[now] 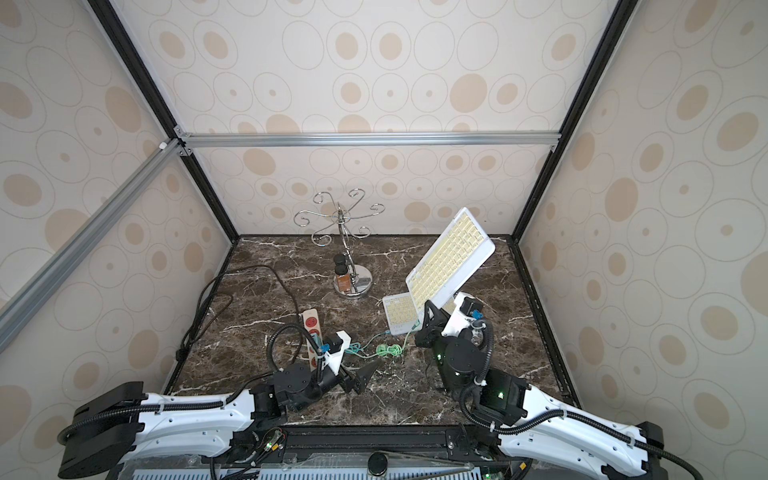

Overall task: Unplug the wireless keyboard
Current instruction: Remove the power cord from the keyboard.

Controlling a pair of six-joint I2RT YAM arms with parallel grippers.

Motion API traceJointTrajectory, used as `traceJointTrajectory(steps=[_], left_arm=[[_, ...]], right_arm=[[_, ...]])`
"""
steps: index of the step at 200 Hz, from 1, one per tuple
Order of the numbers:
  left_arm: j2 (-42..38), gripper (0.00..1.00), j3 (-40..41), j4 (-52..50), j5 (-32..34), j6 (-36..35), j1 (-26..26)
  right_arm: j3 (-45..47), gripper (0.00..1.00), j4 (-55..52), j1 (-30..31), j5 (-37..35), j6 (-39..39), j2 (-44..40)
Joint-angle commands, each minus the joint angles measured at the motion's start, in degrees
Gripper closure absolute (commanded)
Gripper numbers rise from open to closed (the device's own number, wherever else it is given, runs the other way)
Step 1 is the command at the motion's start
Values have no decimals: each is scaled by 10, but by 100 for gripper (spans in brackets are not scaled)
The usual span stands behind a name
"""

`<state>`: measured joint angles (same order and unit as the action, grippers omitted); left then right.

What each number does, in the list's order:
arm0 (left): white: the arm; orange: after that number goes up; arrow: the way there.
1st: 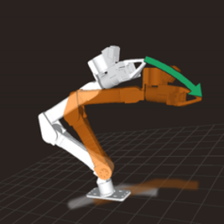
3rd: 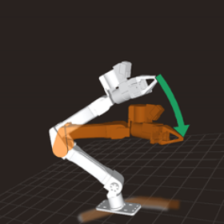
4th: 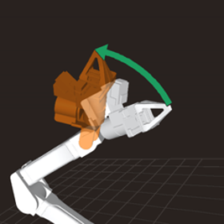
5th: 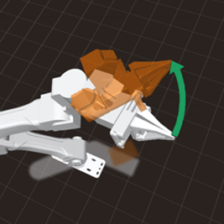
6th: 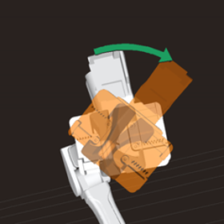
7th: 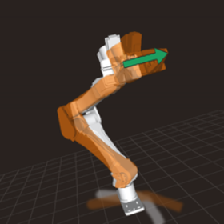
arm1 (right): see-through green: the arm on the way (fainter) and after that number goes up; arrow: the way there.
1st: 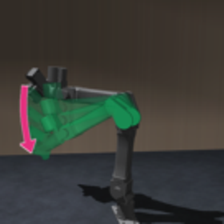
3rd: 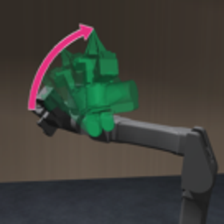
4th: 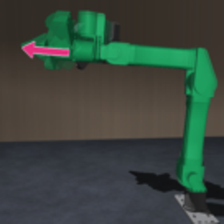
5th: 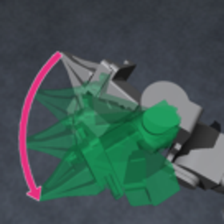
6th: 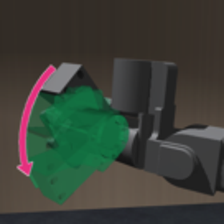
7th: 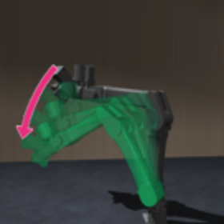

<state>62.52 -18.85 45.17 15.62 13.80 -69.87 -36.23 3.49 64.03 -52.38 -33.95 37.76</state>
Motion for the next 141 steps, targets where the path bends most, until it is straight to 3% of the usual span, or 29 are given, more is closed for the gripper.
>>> traceJointTrajectory(steps=[1,34,59,141], left_arm=[[30,4,-50,43,-27,-35,-2],[50,15,-57,44,-135,-103,-2],[21,15,-11,57,-117,-110,-2],[28,18,-11,63,-134,-83,-3]], right_arm=[[1,100,64,-1,5,36,5],[42,100,172,-1,44,46,27],[84,100,281,0,82,49,57],[101,100,289,0,116,-37,88]])
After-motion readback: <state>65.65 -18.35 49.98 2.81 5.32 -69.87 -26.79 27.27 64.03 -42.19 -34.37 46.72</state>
